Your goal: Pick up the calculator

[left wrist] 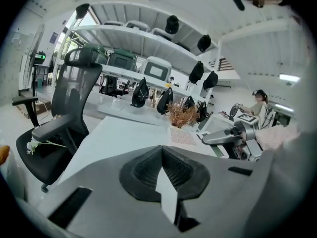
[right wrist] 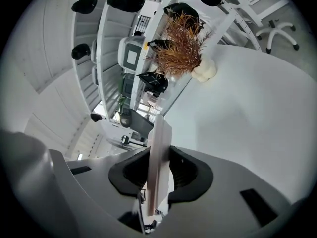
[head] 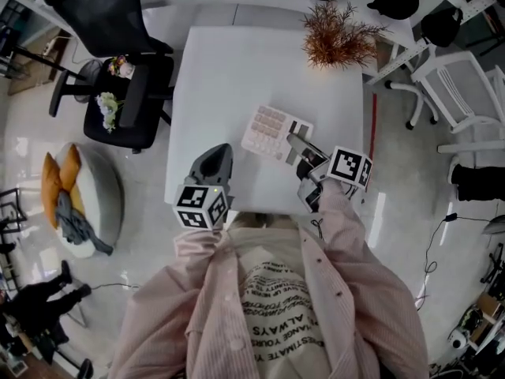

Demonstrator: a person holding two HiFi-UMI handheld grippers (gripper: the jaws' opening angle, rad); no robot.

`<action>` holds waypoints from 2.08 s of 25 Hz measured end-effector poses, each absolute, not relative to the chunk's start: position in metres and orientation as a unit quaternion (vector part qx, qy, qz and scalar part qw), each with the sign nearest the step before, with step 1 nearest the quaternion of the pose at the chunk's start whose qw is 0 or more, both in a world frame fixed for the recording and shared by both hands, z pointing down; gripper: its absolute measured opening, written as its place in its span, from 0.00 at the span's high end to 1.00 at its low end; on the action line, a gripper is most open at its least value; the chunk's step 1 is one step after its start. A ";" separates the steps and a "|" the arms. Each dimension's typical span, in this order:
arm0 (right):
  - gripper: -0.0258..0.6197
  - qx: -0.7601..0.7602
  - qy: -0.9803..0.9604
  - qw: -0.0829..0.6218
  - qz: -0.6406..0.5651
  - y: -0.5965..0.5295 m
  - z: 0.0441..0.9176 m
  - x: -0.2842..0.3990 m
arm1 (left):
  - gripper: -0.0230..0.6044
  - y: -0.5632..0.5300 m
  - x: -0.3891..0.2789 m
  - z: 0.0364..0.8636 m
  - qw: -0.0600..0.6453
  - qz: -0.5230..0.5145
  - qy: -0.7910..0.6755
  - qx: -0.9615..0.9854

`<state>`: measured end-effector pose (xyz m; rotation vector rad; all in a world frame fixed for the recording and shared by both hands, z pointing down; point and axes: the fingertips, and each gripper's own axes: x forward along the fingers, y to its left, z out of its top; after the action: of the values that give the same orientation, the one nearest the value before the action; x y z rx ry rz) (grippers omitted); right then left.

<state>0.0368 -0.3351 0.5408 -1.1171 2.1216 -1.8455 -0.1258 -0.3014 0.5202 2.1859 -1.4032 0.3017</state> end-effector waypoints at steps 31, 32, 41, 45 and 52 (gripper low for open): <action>0.82 -0.369 0.700 0.193 -0.580 -0.321 0.431 0.080 | 0.96 -0.298 -0.149 0.401 0.119 0.035 -0.561 0.818; 0.82 -0.368 0.701 0.197 -0.579 -0.320 0.428 0.080 | 0.96 -0.298 -0.151 0.399 0.117 0.034 -0.562 0.818; 0.82 -0.369 0.702 0.220 -0.568 -0.317 0.416 0.089 | 0.96 -0.292 -0.158 0.389 0.102 0.035 -0.568 0.816; 0.82 -0.370 0.701 0.218 -0.569 -0.316 0.418 0.088 | 0.96 -0.290 -0.158 0.390 0.101 0.035 -0.569 0.815; 0.82 -0.367 0.698 0.218 -0.575 -0.315 0.418 0.083 | 0.96 -0.287 -0.156 0.391 0.101 0.037 -0.570 0.814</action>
<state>0.0831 -0.3152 0.4184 -1.0153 1.9327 -1.5918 -0.1558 -0.2874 0.3915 2.4063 -1.6850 0.1094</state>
